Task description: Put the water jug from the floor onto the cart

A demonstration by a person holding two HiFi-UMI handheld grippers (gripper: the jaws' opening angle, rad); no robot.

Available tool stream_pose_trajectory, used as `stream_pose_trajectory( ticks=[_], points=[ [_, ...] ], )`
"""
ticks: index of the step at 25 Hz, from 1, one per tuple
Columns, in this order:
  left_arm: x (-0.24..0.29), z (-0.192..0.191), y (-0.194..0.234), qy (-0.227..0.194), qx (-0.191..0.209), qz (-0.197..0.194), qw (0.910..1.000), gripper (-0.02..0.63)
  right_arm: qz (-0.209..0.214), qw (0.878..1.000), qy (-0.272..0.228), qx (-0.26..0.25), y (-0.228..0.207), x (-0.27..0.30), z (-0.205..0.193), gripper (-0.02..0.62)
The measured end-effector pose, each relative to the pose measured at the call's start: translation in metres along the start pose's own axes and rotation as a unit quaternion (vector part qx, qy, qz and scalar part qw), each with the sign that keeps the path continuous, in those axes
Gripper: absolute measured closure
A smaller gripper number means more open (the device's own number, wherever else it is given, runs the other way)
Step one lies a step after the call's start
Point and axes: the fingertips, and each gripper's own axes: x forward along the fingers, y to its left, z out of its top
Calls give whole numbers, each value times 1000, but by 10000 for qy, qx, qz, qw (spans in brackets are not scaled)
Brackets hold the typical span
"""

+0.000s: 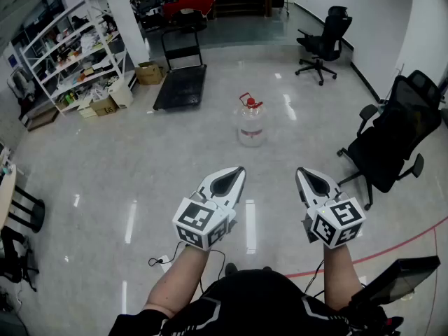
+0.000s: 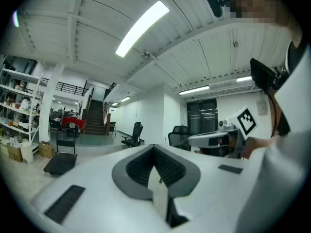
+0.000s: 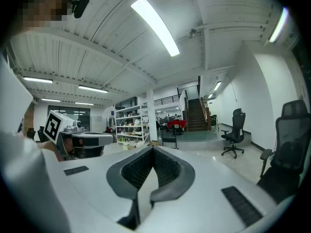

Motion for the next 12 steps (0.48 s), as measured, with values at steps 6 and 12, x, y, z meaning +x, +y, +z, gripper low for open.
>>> stream_pose_trajectory(
  ticks=[6,12],
  points=[
    [-6,-3,20,99,89,-39,9999,614,-82,9999,102,-53,5,19,2,595],
    [-2,-8,34,93,-241,63,9996,614,-137,9998,33,-118,-5,22,6,595]
  ],
)
